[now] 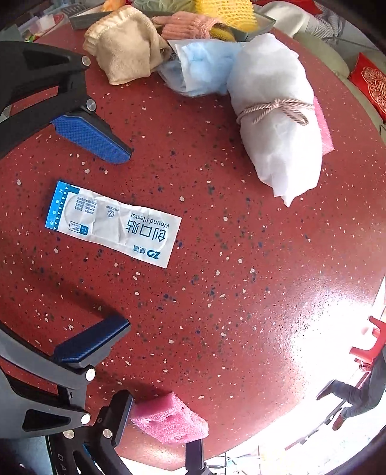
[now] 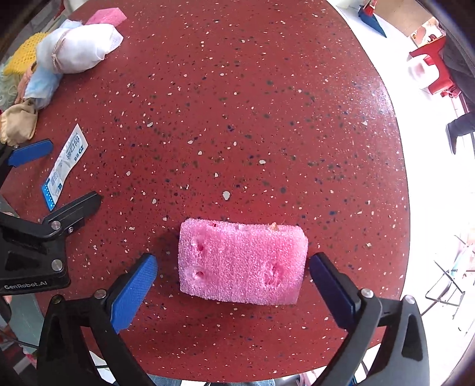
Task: Organize soft objects
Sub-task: 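Lower the right tool around the pink foam sponge, then grasp the plaster packet with the left tool while the right tool holds the pink sponge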
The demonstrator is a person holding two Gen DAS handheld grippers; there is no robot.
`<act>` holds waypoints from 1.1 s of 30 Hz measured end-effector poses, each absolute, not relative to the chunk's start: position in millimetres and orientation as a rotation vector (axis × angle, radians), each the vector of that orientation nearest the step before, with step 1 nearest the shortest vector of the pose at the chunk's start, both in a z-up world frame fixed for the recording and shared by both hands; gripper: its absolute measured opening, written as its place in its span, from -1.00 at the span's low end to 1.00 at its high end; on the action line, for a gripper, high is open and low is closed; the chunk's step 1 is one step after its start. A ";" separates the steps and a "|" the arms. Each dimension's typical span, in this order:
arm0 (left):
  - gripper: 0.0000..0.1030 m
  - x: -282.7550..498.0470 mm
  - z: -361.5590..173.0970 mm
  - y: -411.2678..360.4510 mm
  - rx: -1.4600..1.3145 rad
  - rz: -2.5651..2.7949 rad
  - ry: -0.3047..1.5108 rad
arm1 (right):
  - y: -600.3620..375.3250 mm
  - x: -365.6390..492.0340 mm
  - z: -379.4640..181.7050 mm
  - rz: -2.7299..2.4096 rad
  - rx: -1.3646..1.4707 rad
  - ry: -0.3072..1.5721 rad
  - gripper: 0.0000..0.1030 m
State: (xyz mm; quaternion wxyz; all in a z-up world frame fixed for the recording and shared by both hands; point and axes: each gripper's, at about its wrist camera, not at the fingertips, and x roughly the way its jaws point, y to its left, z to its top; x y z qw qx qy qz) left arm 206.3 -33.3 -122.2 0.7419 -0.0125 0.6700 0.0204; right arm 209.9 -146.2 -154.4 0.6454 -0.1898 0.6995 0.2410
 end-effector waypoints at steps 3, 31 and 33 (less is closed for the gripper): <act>1.00 204.4 -120.7 -37.5 -0.010 0.028 1.466 | -134.0 205.8 -160.0 0.537 -0.467 1.597 1.00; -0.53 183.1 -104.7 -43.4 -0.193 0.054 1.529 | -131.0 209.6 -116.9 0.567 -0.412 1.593 0.42; -0.38 176.8 -103.0 -53.5 -0.147 0.011 1.502 | -134.3 202.5 -113.6 0.573 -0.408 1.598 0.42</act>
